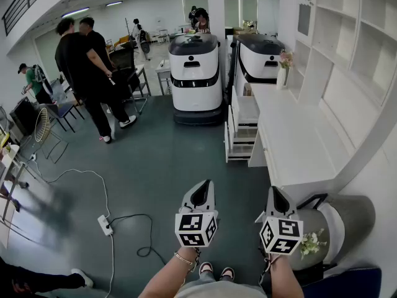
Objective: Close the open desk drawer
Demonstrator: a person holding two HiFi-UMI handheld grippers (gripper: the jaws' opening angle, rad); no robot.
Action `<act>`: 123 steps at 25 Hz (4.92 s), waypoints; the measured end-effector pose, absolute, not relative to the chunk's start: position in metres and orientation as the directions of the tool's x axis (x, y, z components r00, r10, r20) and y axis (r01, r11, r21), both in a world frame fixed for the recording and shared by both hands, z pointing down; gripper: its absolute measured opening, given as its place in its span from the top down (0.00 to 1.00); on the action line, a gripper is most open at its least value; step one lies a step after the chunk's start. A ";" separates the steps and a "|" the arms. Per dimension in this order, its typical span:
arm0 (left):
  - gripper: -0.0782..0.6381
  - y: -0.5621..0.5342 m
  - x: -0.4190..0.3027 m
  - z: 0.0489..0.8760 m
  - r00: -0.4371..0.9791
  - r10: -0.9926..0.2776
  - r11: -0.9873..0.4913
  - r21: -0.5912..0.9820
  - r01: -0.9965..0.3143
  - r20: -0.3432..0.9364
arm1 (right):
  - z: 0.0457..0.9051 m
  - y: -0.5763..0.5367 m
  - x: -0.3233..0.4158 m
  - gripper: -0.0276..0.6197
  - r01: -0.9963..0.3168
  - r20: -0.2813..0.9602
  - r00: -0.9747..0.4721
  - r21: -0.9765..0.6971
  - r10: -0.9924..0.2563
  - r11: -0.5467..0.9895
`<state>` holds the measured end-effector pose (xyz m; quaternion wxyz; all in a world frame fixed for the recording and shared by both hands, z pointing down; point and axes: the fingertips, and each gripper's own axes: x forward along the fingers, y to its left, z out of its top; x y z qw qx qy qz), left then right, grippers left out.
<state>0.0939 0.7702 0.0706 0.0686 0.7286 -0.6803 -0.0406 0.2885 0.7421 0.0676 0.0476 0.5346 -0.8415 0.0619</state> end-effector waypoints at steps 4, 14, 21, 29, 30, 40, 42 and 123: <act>0.87 0.771 0.086 0.074 0.061 -0.997 -0.054 0.164 -0.985 0.038 | 0.072 0.743 0.281 0.95 -0.903 0.156 -0.428 -0.050 -0.890 0.426; 0.86 0.769 0.080 0.083 0.078 -0.995 -0.066 0.173 -0.983 0.062 | 0.081 0.735 0.279 0.95 -0.904 0.159 -0.426 -0.104 -0.890 0.414; 0.75 0.765 0.068 0.087 0.117 -0.991 -0.104 0.175 -0.979 0.069 | 0.089 0.729 0.275 0.95 -0.913 0.176 -0.407 -0.100 -0.896 0.395; 0.67 0.749 0.033 0.090 0.089 -0.993 -0.076 0.154 -0.985 0.074 | 0.093 0.712 0.259 0.95 -0.924 0.181 -0.382 -0.104 -0.906 0.368; 0.67 0.747 0.029 0.090 0.088 -0.993 -0.076 0.149 -0.986 0.074 | 0.093 0.709 0.257 0.95 -0.925 0.182 -0.378 -0.104 -0.908 0.364; 0.67 0.717 -0.021 0.103 0.056 -0.995 -0.044 0.141 -0.989 0.085 | 0.107 0.681 0.231 0.95 -0.936 0.210 -0.352 -0.095 -0.912 0.340; 0.67 0.709 -0.027 0.108 0.054 -0.994 -0.040 0.150 -0.988 0.093 | 0.111 0.671 0.227 0.95 -0.937 0.223 -0.350 -0.093 -0.910 0.338; 0.67 -0.126 -0.078 0.171 0.551 -0.788 -0.520 0.183 -0.834 0.273 | 0.175 -0.039 0.163 0.95 -0.986 0.480 0.020 -0.133 -0.877 -0.095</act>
